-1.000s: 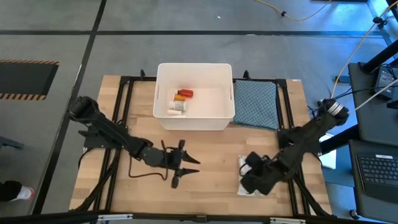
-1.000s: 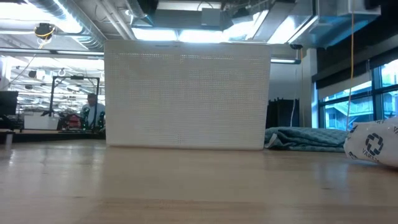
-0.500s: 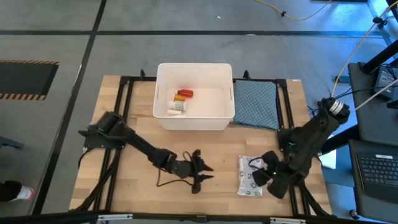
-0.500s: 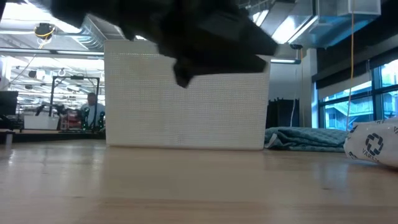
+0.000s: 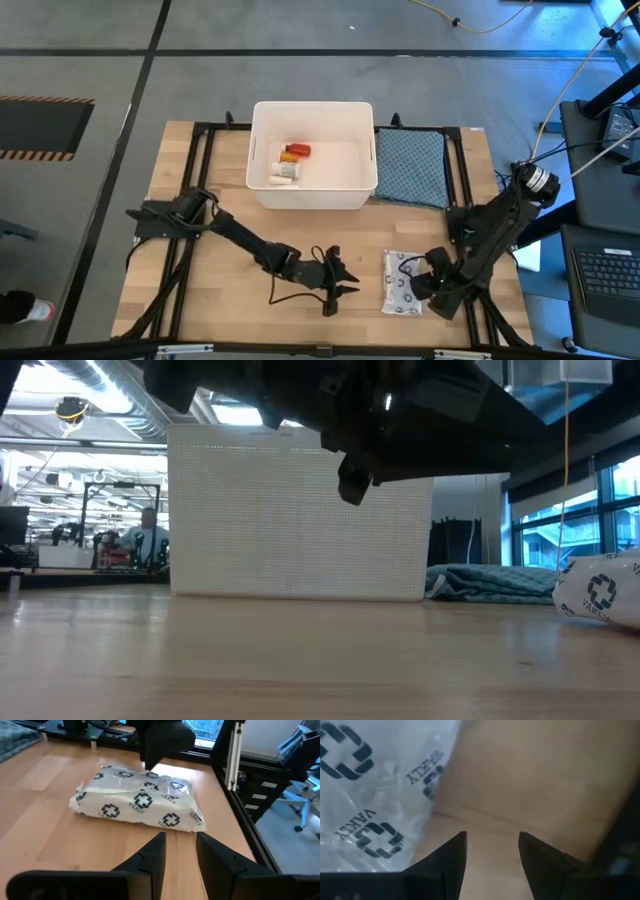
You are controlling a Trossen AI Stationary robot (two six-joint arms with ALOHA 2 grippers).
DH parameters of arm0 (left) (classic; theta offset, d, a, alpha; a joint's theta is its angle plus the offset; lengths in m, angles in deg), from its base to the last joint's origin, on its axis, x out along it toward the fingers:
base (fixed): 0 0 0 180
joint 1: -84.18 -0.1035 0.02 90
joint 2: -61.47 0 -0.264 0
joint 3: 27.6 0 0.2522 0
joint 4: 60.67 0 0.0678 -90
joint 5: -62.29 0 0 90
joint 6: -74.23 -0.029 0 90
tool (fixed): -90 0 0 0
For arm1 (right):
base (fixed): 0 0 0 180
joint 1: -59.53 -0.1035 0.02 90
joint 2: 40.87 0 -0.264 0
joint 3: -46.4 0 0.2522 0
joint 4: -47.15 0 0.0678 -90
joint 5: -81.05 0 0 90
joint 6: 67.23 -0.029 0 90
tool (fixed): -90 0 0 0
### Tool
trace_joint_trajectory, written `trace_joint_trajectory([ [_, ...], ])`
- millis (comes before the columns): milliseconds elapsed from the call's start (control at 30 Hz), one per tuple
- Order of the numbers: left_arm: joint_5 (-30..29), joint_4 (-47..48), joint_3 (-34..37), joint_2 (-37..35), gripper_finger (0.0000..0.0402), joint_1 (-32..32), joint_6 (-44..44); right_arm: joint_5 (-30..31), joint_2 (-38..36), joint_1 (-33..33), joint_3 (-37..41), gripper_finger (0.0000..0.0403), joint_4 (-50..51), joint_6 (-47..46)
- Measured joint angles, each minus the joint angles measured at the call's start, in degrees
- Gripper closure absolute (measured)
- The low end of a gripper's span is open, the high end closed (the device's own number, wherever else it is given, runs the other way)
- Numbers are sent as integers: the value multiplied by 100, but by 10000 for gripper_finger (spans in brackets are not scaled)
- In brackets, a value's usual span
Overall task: Pick & place medical supplies in basket/bin
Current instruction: Put the white mailer bag into the white bin
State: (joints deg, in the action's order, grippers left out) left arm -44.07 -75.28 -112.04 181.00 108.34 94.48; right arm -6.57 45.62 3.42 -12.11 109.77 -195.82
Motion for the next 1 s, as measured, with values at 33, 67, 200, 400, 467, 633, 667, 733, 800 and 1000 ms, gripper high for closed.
trace_joint_trajectory([
  [33, 0, -6, 0, 0, 300, 0, 0, 44, 9, 2, 115, 222, -236, 0],
  [67, 0, -15, 0, 0, 300, 0, 1, 88, 16, 7, 229, 222, -455, -2],
  [200, 2, 42, 0, 0, 300, 8, 9, 208, -15, 67, 528, 222, -948, 1],
  [400, -38, 378, 0, 0, 300, -6, -147, 309, -6, 328, 520, 222, -1006, 194],
  [467, -149, 754, 0, 0, 300, -33, -285, 341, -6, 438, 520, 222, -1047, 330],
  [633, -85, 966, 0, 0, 300, -178, -153, 444, -1, 706, 519, 222, -1140, 705],
  [667, -3, 926, 0, 0, 300, -203, -153, 454, -1, 753, 518, 222, -1163, 774],
  [733, 93, 869, 0, 0, 300, -233, -149, 478, 1, 848, 521, 222, -1216, 912],
  [800, 98, 872, 0, 0, 300, -247, -130, 488, 5, 935, 522, 222, -1276, 1051],
  [1000, 275, 812, 0, 0, 300, -247, -132, 658, 7, 1107, 538, 222, -1695, 1375],
])
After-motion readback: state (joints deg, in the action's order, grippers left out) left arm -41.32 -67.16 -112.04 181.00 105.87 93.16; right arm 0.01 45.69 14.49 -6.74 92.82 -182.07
